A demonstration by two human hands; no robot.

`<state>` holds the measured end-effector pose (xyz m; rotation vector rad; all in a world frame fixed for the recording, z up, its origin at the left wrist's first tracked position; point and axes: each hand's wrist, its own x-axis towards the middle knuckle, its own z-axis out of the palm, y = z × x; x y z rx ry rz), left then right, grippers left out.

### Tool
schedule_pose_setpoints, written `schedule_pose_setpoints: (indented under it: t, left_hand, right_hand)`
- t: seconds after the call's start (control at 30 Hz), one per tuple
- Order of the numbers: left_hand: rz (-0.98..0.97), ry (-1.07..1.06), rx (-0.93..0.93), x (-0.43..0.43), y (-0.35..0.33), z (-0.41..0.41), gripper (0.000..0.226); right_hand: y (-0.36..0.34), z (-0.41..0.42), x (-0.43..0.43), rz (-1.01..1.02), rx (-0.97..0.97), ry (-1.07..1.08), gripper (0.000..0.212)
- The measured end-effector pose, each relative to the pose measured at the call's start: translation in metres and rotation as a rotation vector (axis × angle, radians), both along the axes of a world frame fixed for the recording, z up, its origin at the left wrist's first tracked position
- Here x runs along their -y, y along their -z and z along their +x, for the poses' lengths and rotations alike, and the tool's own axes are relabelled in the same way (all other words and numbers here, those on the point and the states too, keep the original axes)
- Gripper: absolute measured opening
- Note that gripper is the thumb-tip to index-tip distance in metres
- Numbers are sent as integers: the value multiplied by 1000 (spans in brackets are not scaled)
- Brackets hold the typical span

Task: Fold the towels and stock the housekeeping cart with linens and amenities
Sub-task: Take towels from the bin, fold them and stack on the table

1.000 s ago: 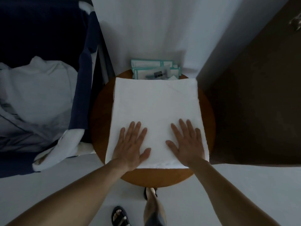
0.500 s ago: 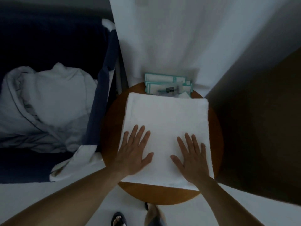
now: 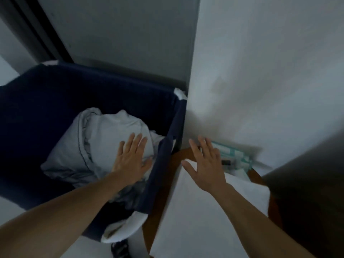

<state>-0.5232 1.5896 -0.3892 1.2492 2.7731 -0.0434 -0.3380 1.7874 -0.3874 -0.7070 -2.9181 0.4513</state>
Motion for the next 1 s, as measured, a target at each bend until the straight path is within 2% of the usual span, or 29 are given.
schedule_pose_setpoints:
  t: [0.17,0.3,0.57,0.63,0.73,0.83,0.93,1.0]
  left_hand:
    - [6,-133,59,55,15,-80,77]
    - [25,-185,120,76,40,-156,77]
    - [-17,-267,290,135,131,-294,77]
    - [-28,-287,324,152,160,-318,86]
    - [-24,-275,378,166,201,-343,98]
    - [-22,-248,447,163,241,-357,80]
    - [28,-205,503,153,276,-358,76]
    - [60,-184,530,146,294,-355,71]
  right_hand:
    - [-8,-93,30,-5,-11,-100,77]
    - [13,-176,61,-44,46,-158,79]
    - [130,-347,125,-233,353,-147,89]
    - [167,-378,141,-264,411,-154,92]
    - [222,-409,158,-299,506,-150,99]
    - [266,-424,171,-317,630,-130,108]
    - [295,-425,181,-298,728,-124,116]
    - [308,-420,185,-214,767,-122,114]
